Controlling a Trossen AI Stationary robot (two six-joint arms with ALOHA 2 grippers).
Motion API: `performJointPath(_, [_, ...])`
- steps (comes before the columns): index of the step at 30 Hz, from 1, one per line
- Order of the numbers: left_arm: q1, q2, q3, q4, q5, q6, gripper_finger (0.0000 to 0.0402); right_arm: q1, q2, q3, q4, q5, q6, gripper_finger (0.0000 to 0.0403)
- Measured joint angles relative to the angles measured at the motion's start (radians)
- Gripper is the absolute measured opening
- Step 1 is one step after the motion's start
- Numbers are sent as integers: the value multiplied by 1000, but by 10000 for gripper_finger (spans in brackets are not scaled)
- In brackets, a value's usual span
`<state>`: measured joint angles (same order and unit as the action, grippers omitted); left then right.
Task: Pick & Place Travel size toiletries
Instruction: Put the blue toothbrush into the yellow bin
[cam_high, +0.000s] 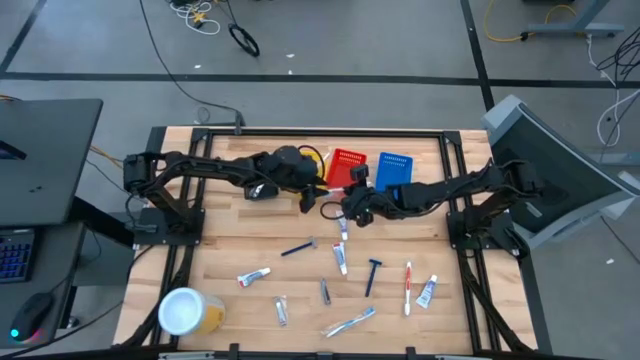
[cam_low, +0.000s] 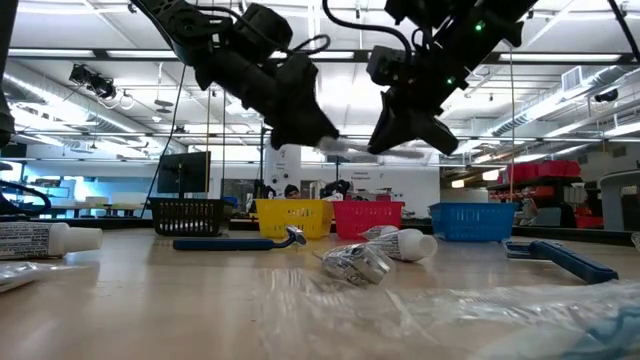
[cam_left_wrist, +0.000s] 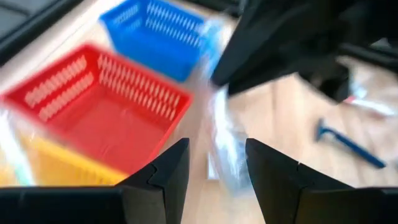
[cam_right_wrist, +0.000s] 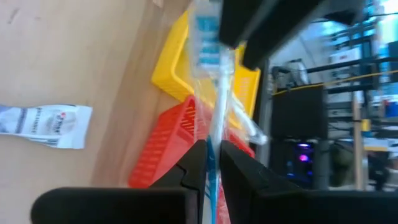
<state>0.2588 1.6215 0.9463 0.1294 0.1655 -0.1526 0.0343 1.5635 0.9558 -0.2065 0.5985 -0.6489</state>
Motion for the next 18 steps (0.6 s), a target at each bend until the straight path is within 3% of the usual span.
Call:
performJointPath(7, [0, 1, 0, -30, 6, -16, 164, 32, 0, 0, 84, 105, -77, 43])
performJointPath(18, [0, 1, 0, 12, 38, 22, 164, 32, 0, 0, 100, 80, -89, 44])
